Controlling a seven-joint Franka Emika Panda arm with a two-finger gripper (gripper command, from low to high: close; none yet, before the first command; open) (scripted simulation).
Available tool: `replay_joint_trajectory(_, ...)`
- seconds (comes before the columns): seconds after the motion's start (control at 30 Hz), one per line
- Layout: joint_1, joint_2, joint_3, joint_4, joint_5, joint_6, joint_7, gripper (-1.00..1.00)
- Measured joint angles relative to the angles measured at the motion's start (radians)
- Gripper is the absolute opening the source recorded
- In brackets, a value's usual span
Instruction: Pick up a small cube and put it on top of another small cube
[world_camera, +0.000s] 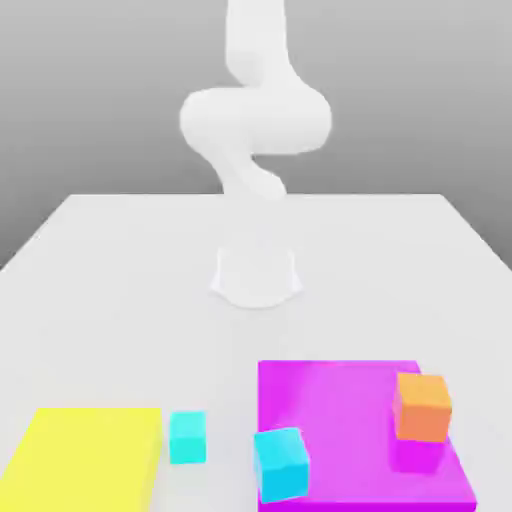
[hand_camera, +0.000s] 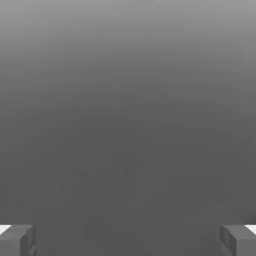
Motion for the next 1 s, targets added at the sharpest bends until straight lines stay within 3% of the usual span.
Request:
replay_joint_trajectory(0.37,-0.244,0.327,0.154,-0.129,-0.108,0.17,0.502,0.0)
replay_joint_trajectory(0.7,-0.372,0.619,0.197,-0.245,-0.197,0.322,0.945,0.0)
replay_joint_trajectory(0.83,-0.398,0.729,0.187,-0.293,-0.188,0.388,1.091,0.0)
replay_joint_trajectory(1.0,-0.405,0.854,0.189,-0.349,-0.102,0.475,1.207,0.0)
